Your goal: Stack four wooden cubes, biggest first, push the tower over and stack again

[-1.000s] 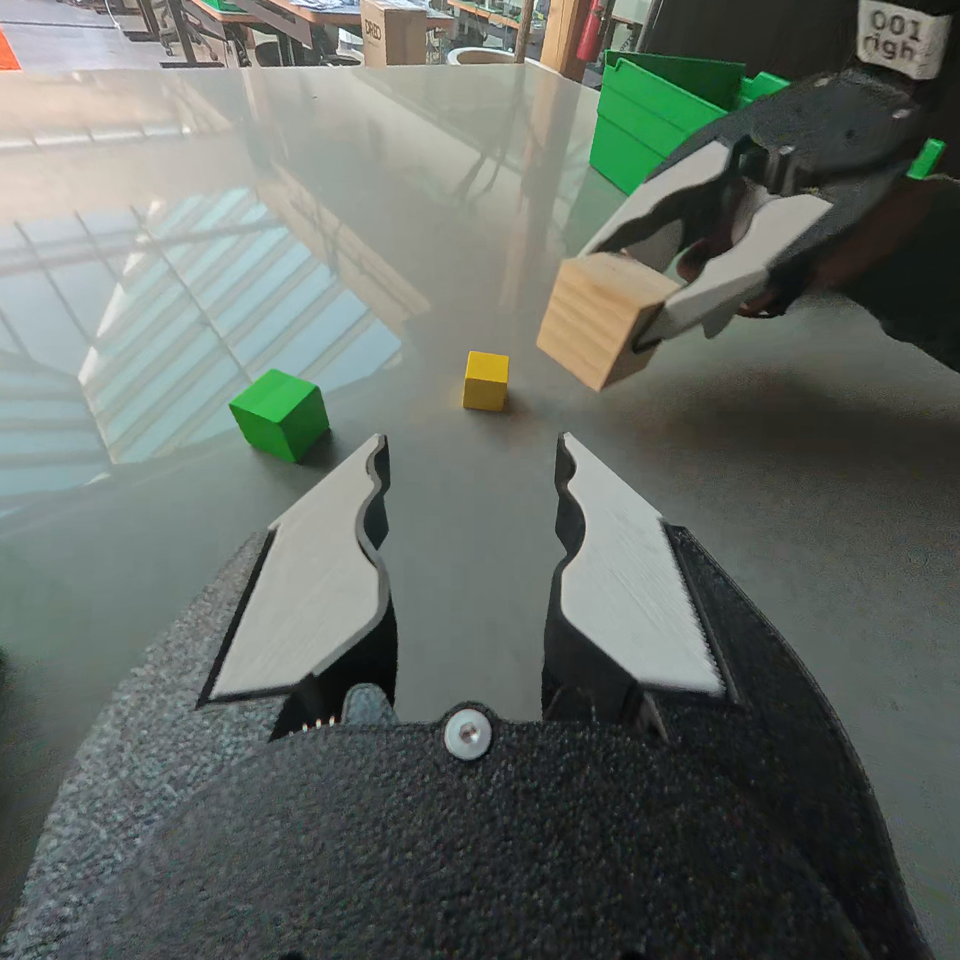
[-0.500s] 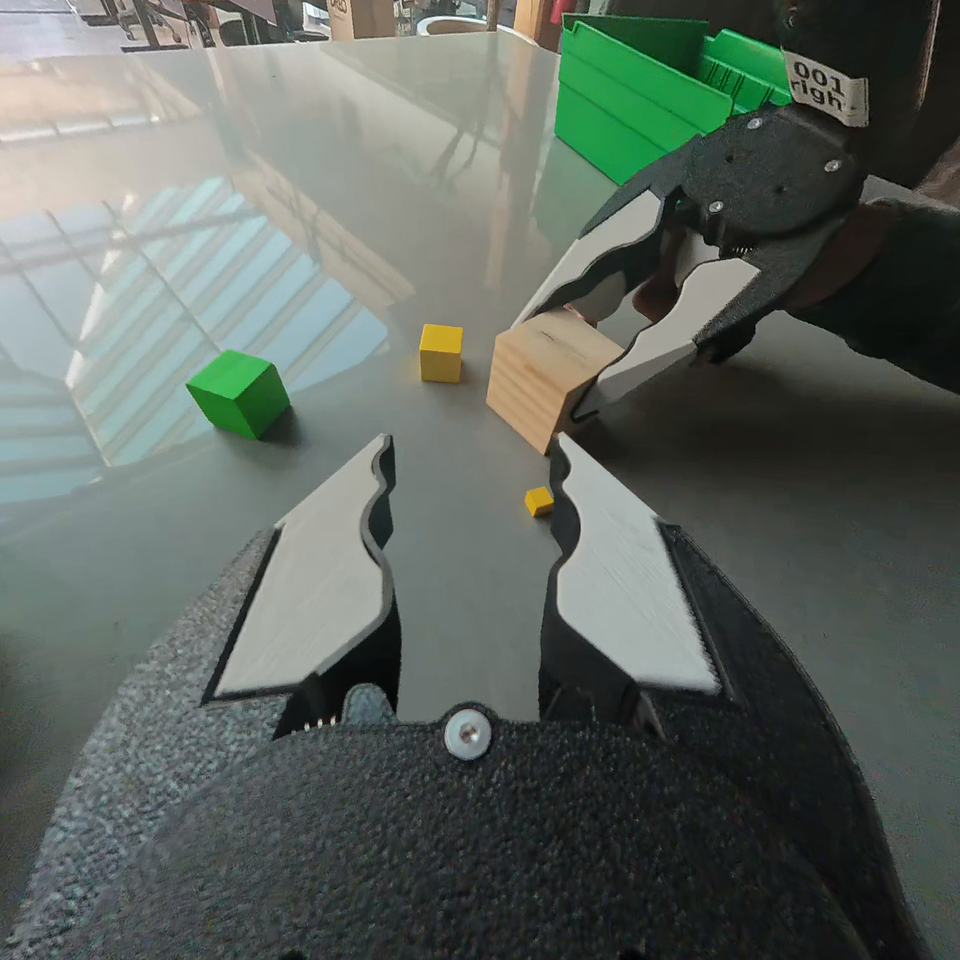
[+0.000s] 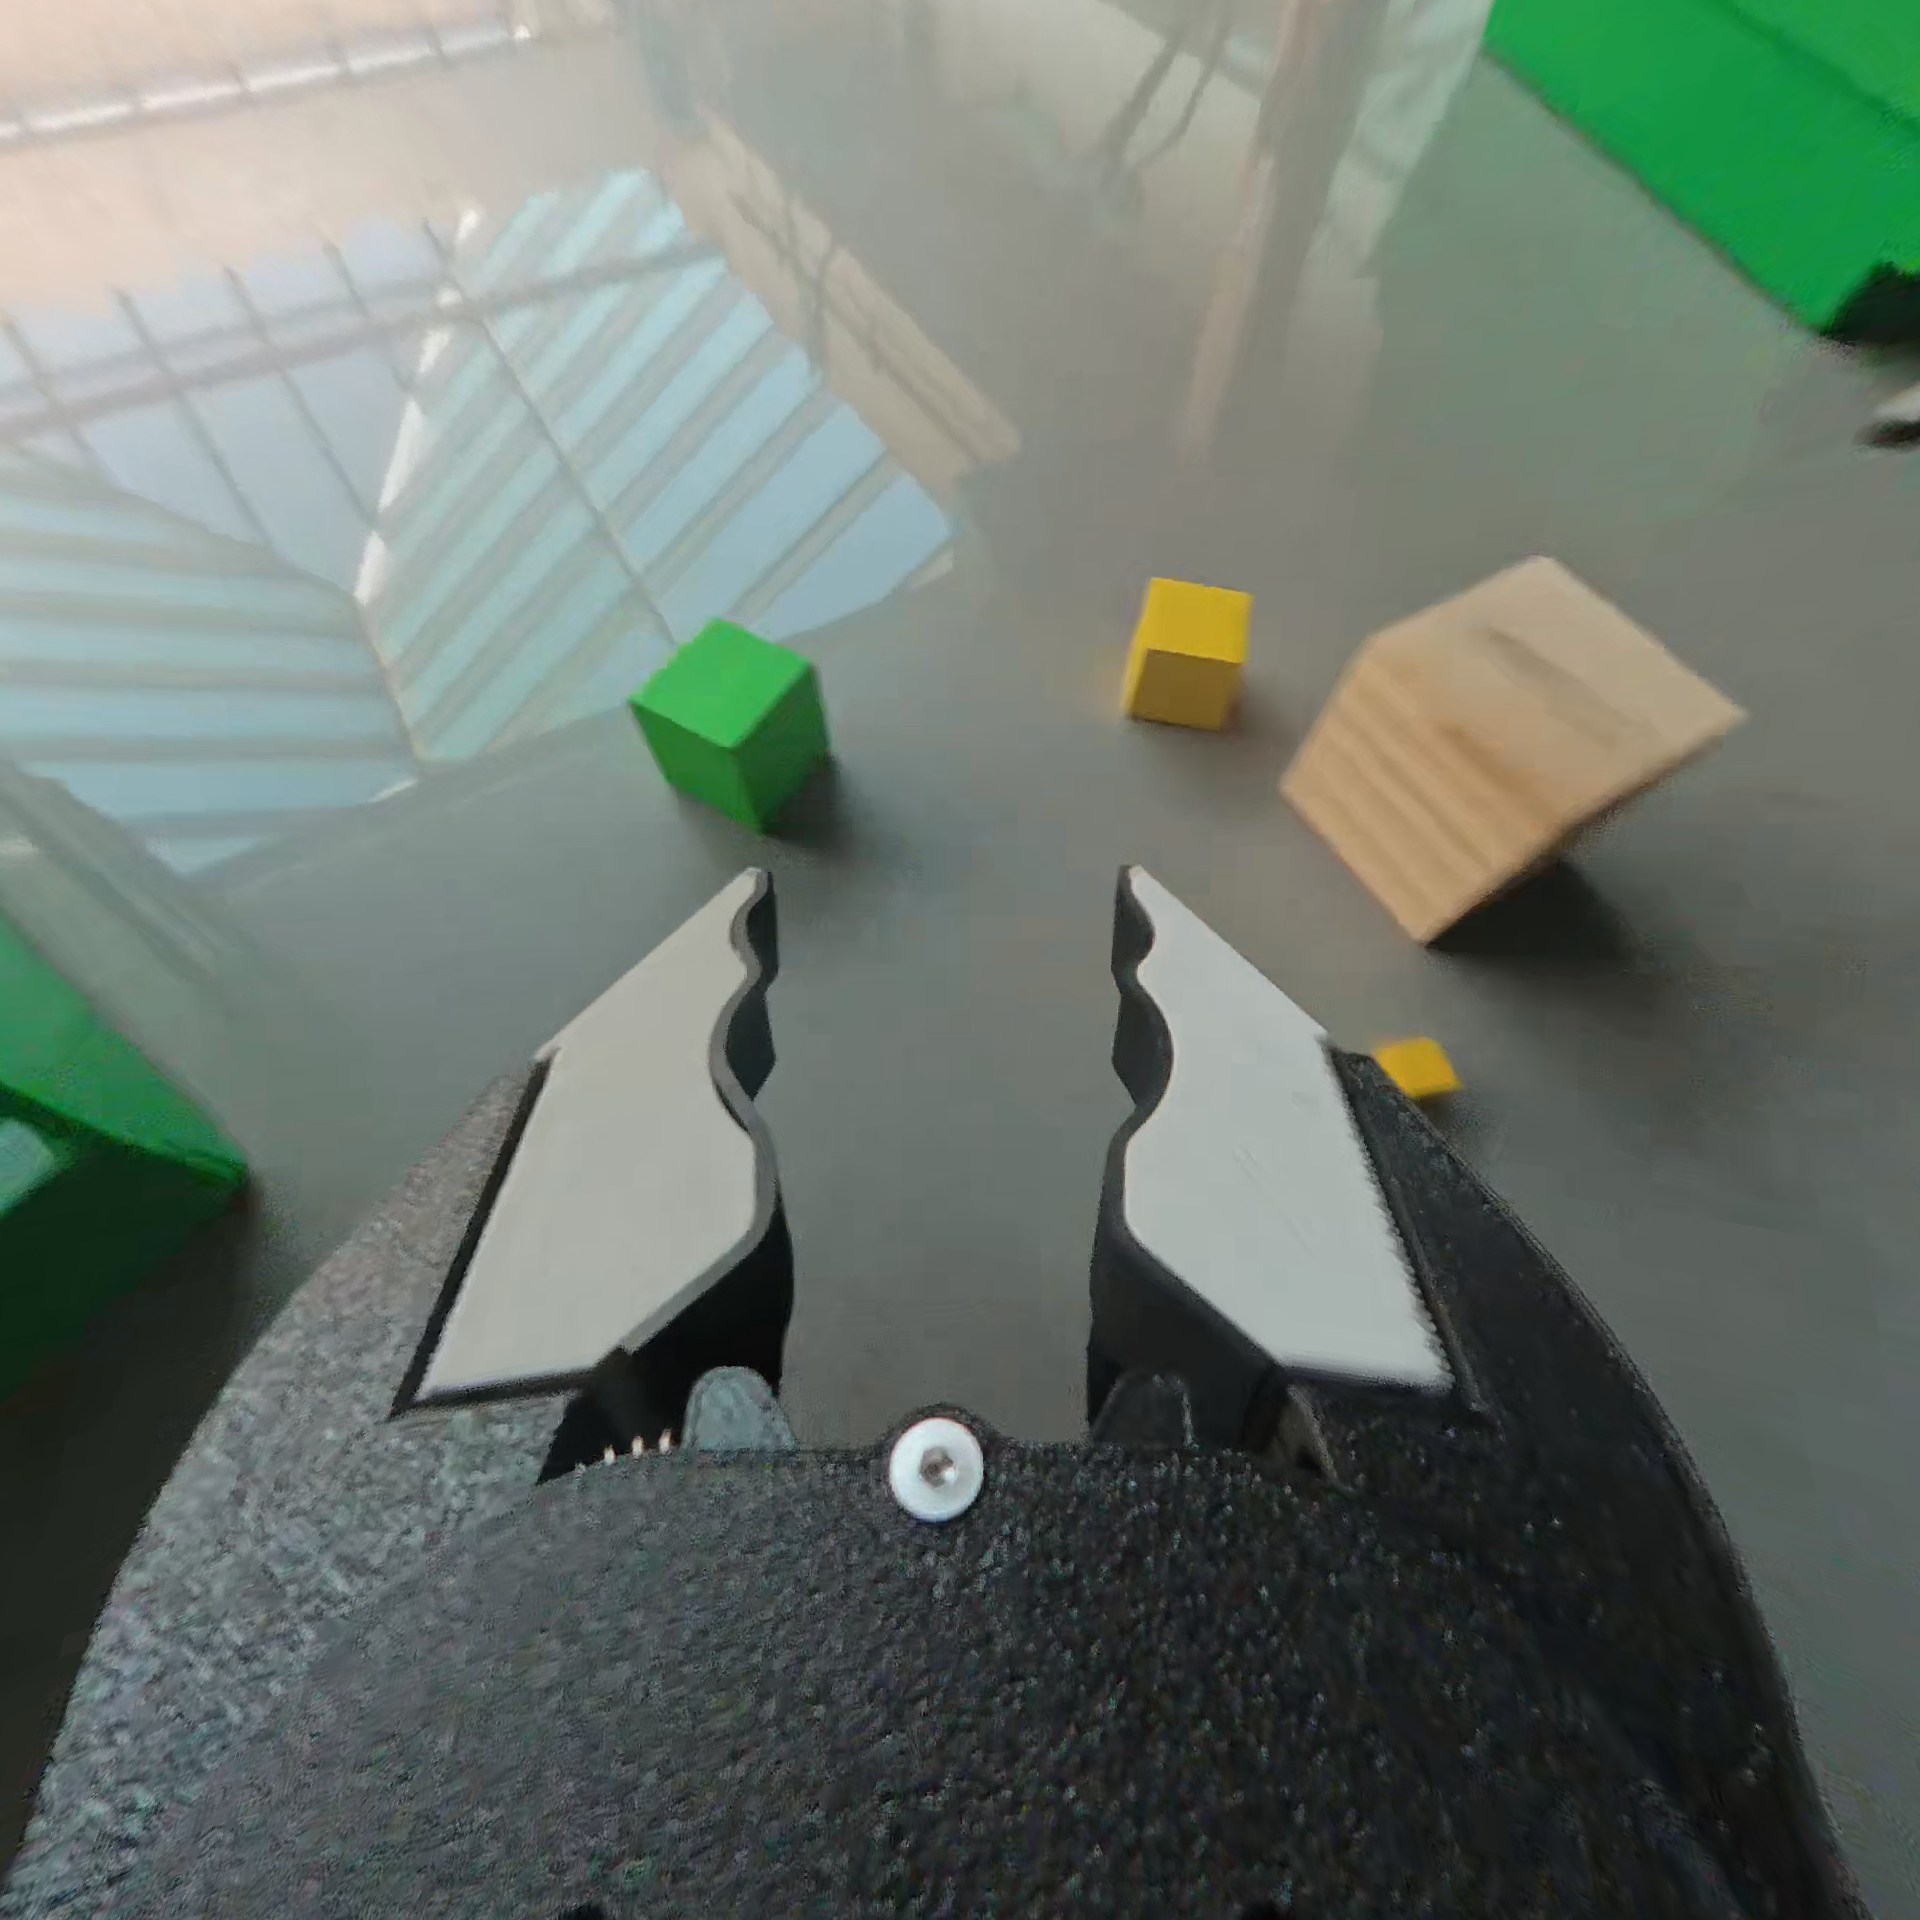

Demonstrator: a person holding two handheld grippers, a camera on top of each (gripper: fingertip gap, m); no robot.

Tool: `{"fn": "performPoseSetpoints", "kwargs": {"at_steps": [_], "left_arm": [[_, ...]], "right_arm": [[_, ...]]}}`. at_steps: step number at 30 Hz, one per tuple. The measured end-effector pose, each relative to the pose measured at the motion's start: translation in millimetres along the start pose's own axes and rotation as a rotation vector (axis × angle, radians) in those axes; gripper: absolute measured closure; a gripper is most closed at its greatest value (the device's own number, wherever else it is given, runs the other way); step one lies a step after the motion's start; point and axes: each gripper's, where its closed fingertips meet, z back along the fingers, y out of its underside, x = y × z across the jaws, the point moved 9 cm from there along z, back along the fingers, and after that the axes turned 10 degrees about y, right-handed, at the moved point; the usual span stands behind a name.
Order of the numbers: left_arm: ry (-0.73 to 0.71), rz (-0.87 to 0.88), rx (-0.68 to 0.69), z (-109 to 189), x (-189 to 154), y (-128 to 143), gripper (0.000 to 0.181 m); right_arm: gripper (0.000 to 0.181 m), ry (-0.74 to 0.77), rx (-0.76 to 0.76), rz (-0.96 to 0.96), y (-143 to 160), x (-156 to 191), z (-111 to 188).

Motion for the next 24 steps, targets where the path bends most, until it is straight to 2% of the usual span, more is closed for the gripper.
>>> {"fn": "performPoseSetpoints", "kwargs": {"at_steps": [4, 8, 11, 16, 20, 24], "left_arm": [[0.017, 0.026, 0.025, -22, 31, -17, 0.109], [0.016, 0.032, 0.131, -48, 56, -22, 0.103], [0.039, -0.01, 0.188, -56, 60, -23, 0.11], [0.072, -0.082, 0.175, -52, 57, -22, 0.144], [0.178, -0.164, 0.123, -41, 39, -24, 0.145], [0.474, -0.242, -0.031, -20, 0, -45, 0.145]], "right_arm": [[0.116, 0.004, -0.022, -0.043, 16, 7, 29], [0.119, 0.009, -0.044, -0.068, 23, 9, 49], [0.119, 0.023, -0.062, -0.083, 24, 7, 58], [0.12, 0.018, -0.088, -0.099, 23, 6, 57], [0.12, -0.003, -0.097, -0.097, 19, 9, 48], [0.12, -0.021, -0.101, -0.094, 16, 12, 43]]}}
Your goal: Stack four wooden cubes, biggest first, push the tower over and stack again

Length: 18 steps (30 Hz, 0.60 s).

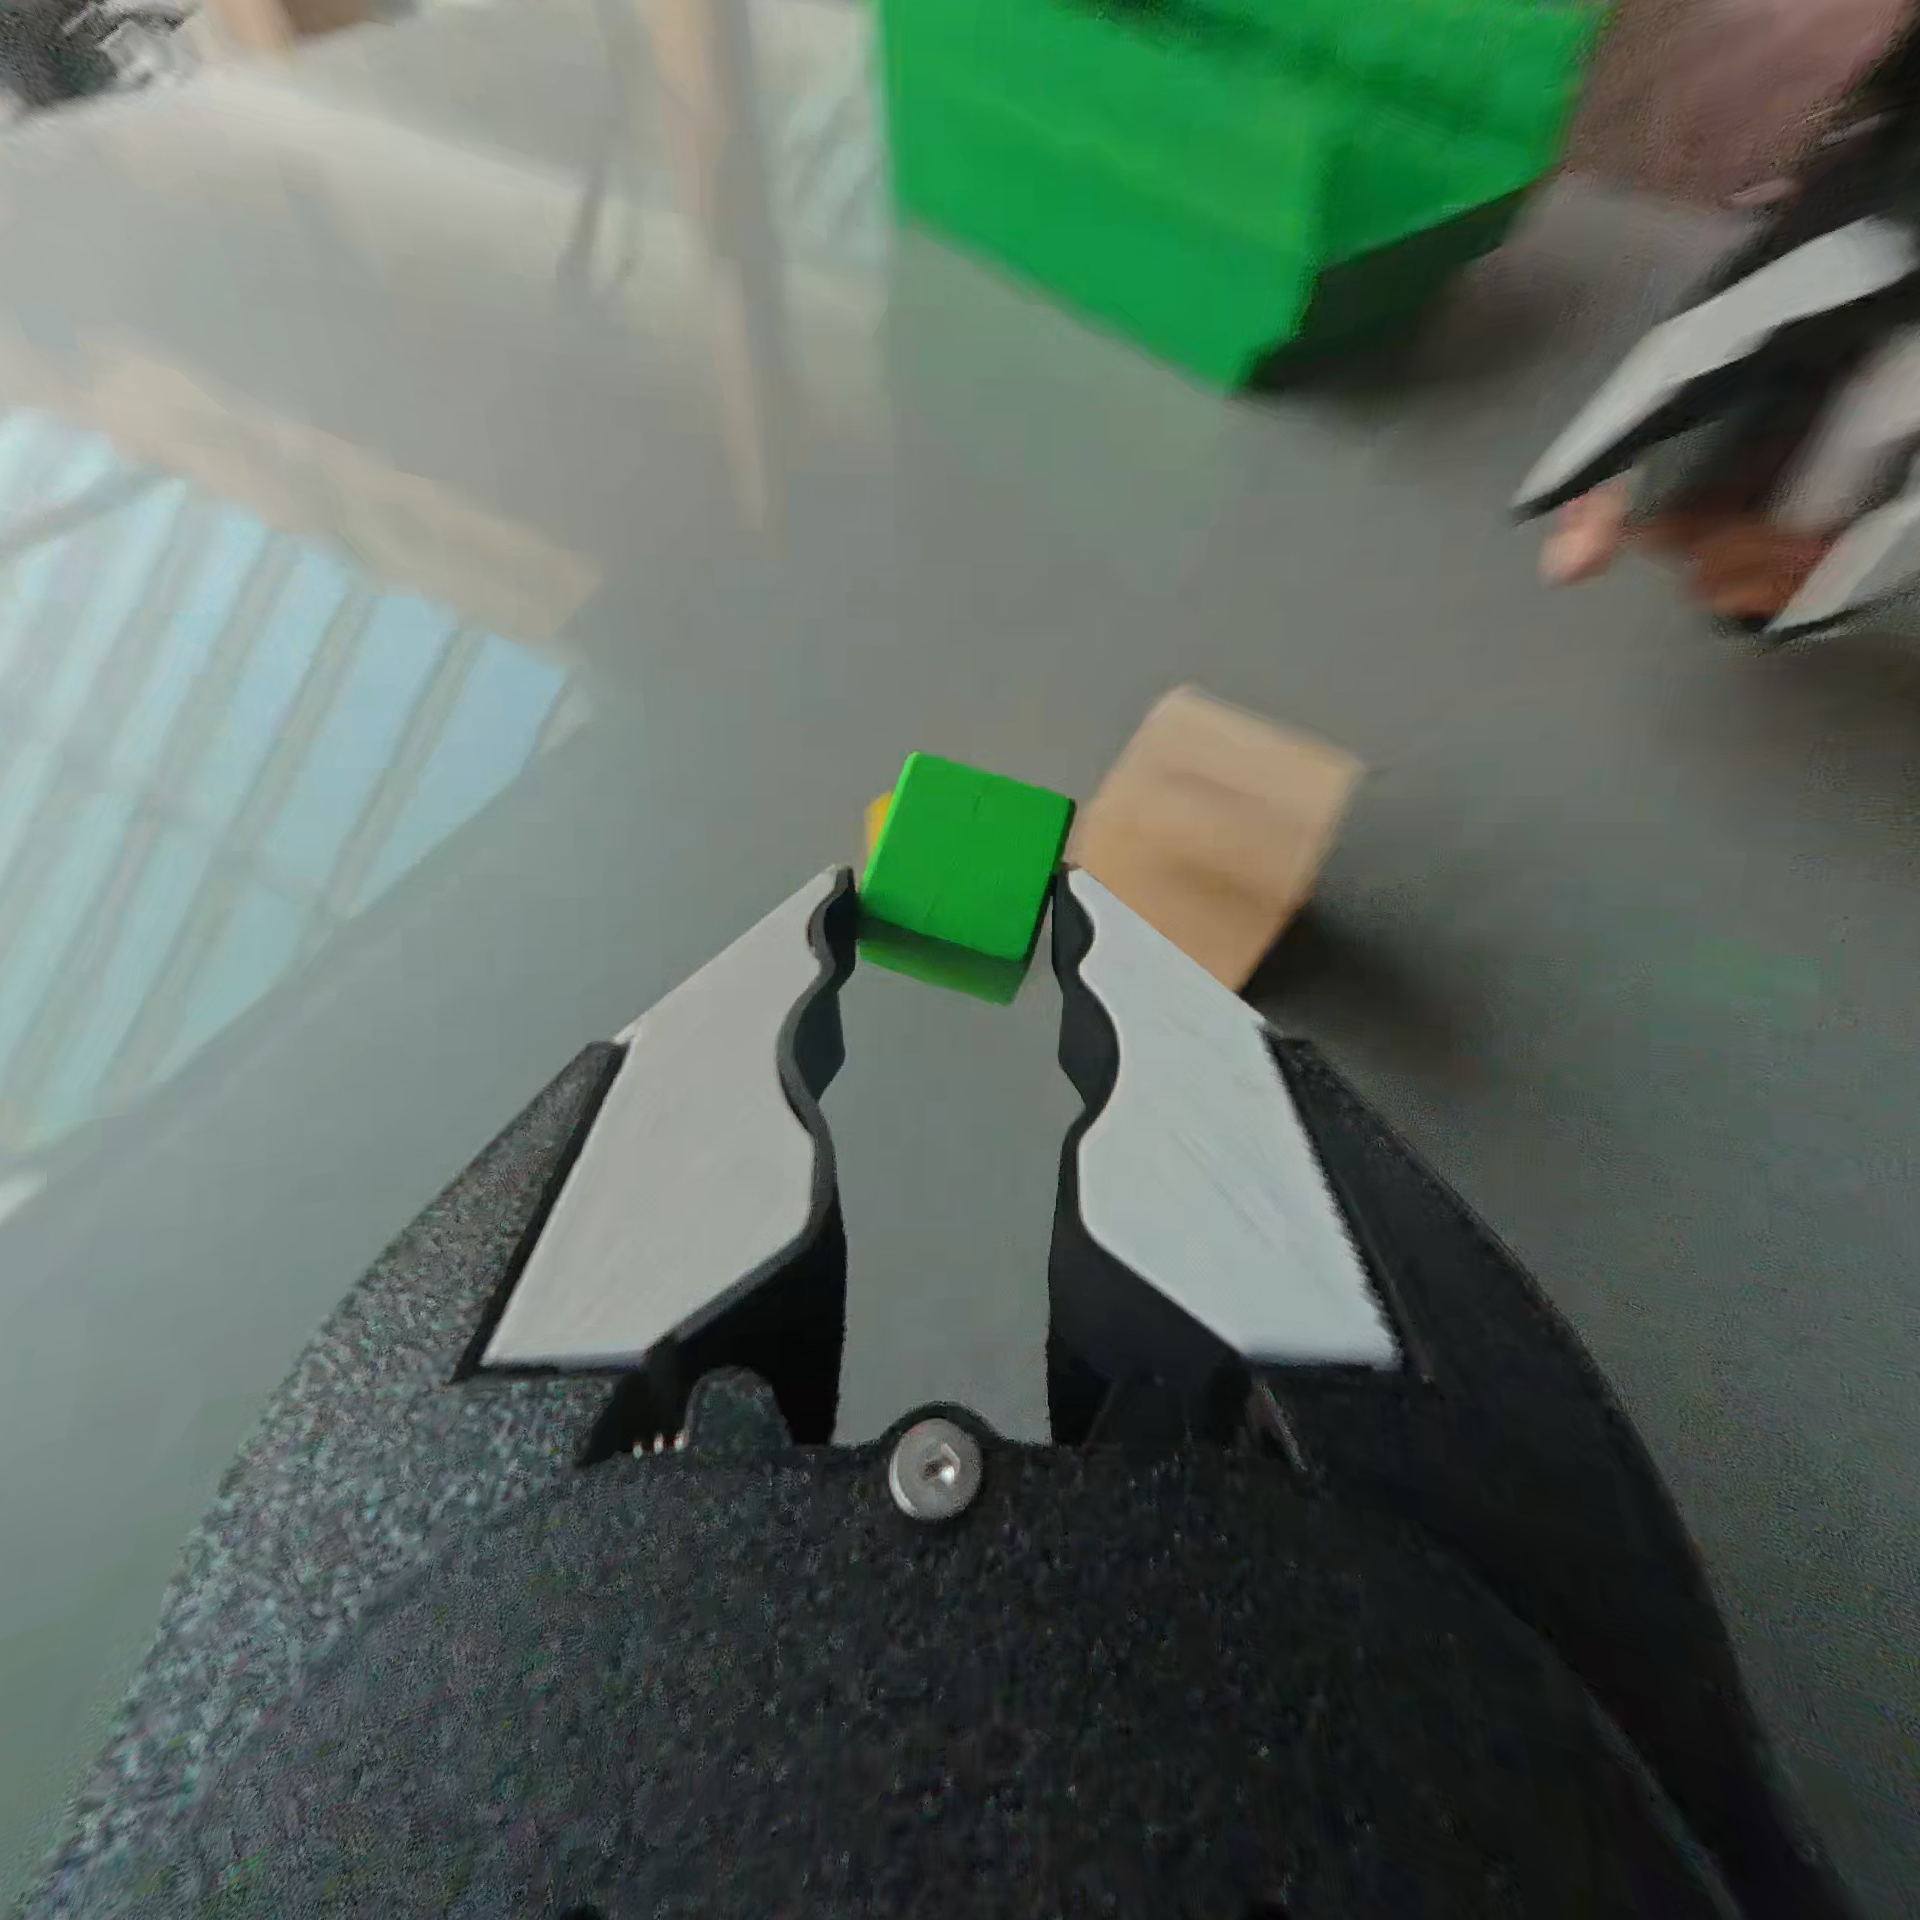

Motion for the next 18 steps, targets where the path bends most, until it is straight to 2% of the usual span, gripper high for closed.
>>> {"fn": "performPoseSetpoints", "kwargs": {"at_steps": [2, 6, 11, 18], "left_arm": [[0.147, -0.042, -0.062, -3, -15, -18, 0.145], [0.3, -0.109, 0.002, -23, -23, -34, 0.145], [0.336, -0.128, 0.071, -45, -19, -33, 0.145], [0.326, -0.124, 0.111, -53, -25, -26, 0.144]], "right_arm": [[0.12, -0.01, 0.003, -0.002, 0, 1, -2], [0.12, -0.015, 0.012, 0.009, 0, 5, -3], [0.12, 0.012, 0.021, 0.02, 3, 7, 5], [0.116, 0.05, 0.02, -0.004, 5, 5, 17]]}}
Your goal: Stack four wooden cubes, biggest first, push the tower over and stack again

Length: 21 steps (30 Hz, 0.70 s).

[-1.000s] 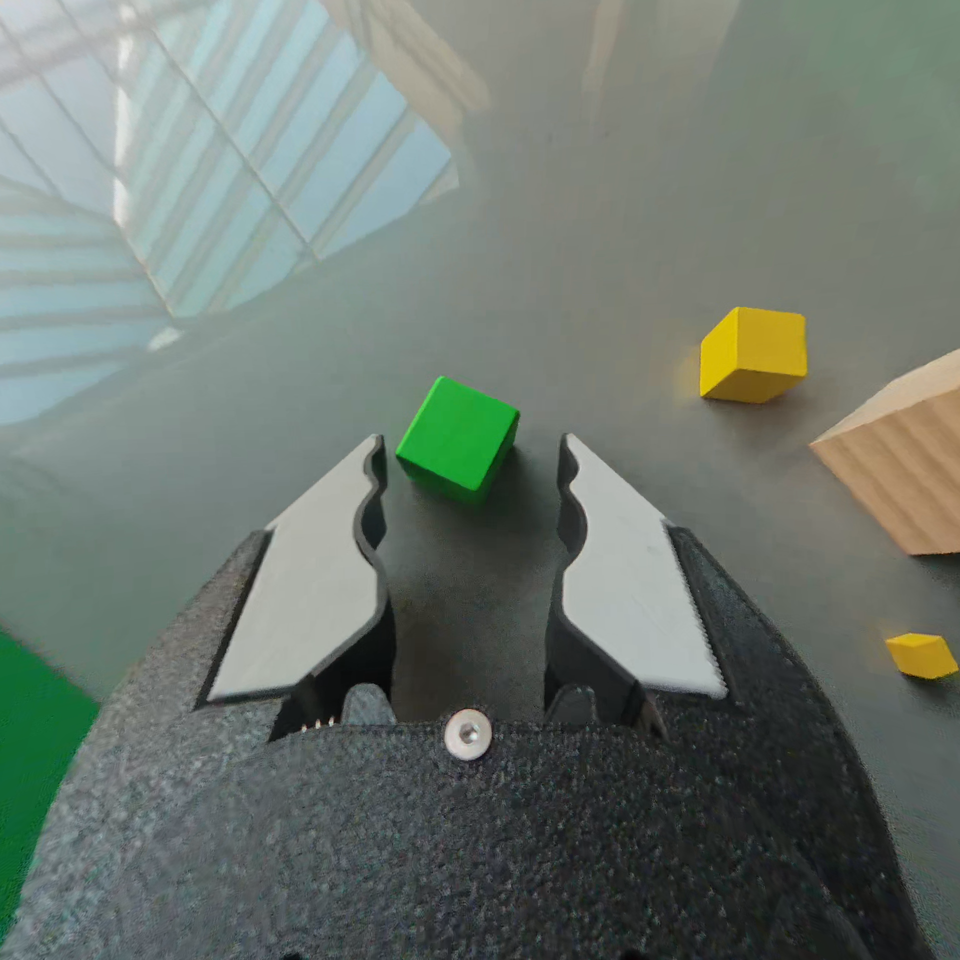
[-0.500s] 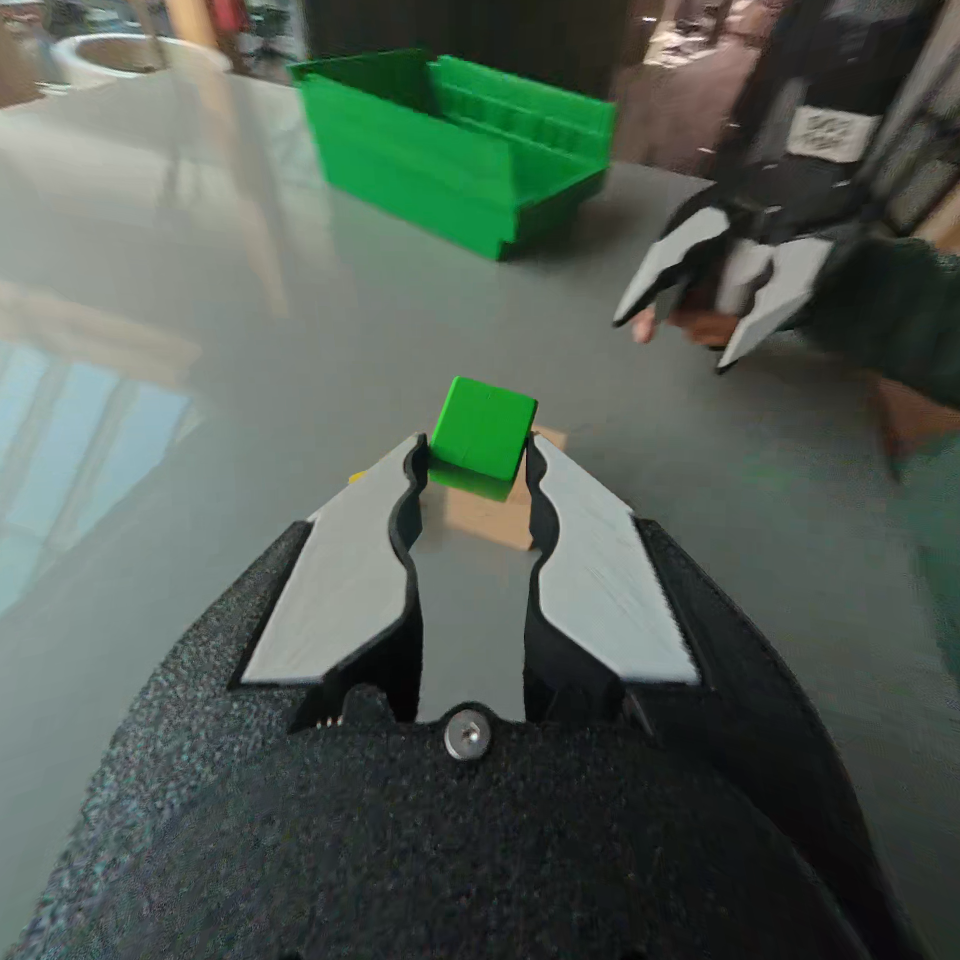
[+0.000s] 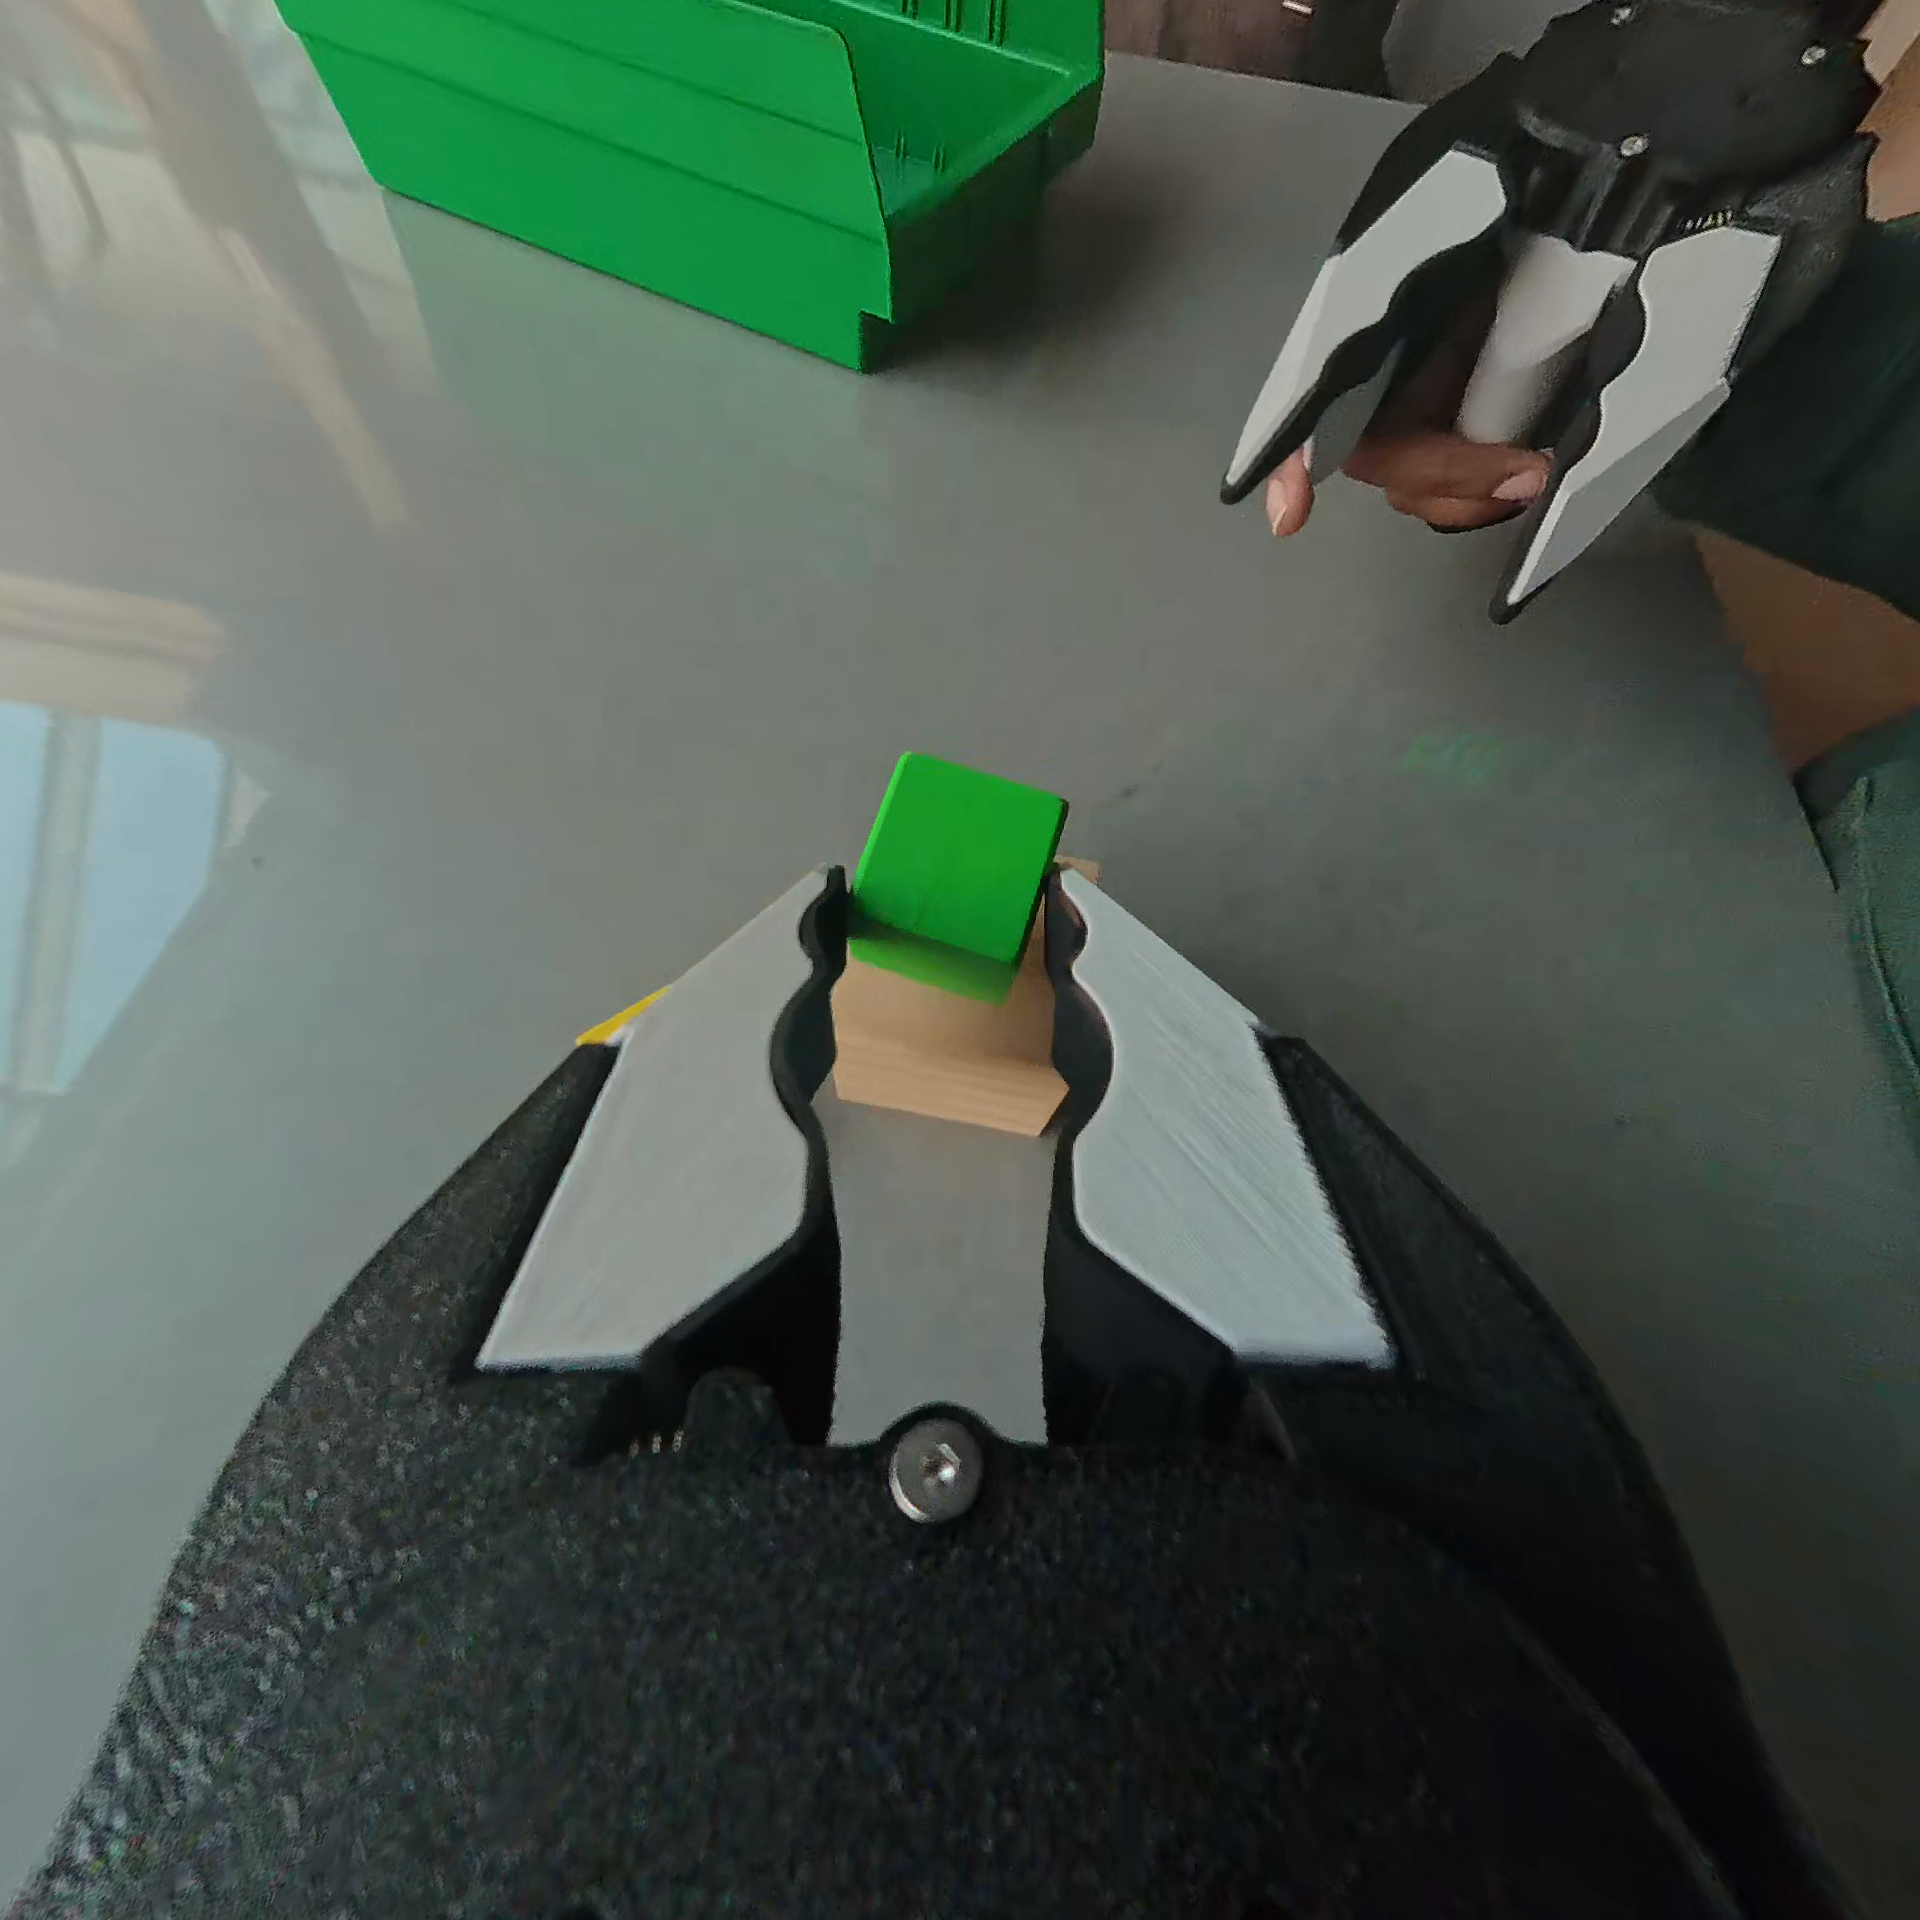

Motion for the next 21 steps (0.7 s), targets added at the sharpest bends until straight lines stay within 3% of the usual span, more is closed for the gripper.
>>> {"fn": "performPoseSetpoints", "kwargs": {"at_steps": [14, 19, 21], "left_arm": [[-0.008, -0.006, 0.033, -8, -3, 4, 0.145], [0.01, 0.037, -0.082, 11, 0, -2, 0.136], [-0.05, 0.087, -0.134, 26, 10, -2, 0.137]], "right_arm": [[0.108, 0.029, 0.041, 0.002, 3, -3, -7], [0.109, 0.034, 0.038, 0.0, 3, -4, -6], [0.109, 0.035, 0.034, 0.001, 3, -4, -5]]}}
